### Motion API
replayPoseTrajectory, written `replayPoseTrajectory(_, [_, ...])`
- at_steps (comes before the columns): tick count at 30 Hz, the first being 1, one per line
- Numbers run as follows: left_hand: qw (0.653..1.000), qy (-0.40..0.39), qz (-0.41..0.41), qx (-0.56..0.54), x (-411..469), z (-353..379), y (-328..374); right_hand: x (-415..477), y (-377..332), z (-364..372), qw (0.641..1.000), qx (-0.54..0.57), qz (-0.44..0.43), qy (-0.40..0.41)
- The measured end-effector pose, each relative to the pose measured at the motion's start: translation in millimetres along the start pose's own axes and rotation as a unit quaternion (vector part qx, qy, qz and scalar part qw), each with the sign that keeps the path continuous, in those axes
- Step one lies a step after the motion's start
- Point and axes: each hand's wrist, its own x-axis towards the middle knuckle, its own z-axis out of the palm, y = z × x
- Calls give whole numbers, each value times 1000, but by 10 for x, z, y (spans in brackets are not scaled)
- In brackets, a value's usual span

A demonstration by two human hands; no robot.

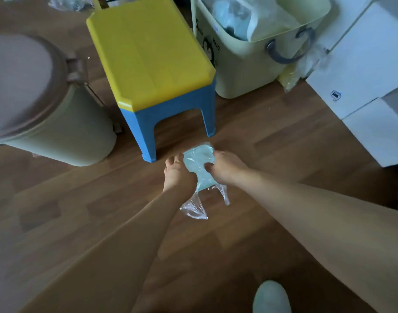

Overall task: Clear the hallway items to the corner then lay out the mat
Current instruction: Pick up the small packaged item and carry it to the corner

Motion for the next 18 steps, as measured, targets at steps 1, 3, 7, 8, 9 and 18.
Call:
replayPoseTrajectory(1, [1000,-3,2,1,-153,-107,88,-163,-51,-122,1000,8,-1,-4])
replayPoseTrajectory(3, [1000,-7,1,6,-469,-346,286,-514,-153,-405,999,31,-2,-18])
replayPoseTrajectory(7, [999,-20,16,33,-1125,-851,755,-1275,-369,-1058,996,79,-18,-34])
replayPoseTrajectory(8, [998,-31,27,52,-1305,-1000,917,-1496,-425,-1265,995,93,-19,-36])
replayPoseTrajectory(9, [996,-40,39,70,-1470,-1135,1070,-1697,-480,-1451,993,108,-22,-34])
replayPoseTrajectory(18, [987,-49,139,57,-3013,-2329,2439,-3465,-950,-3142,979,199,1,39])
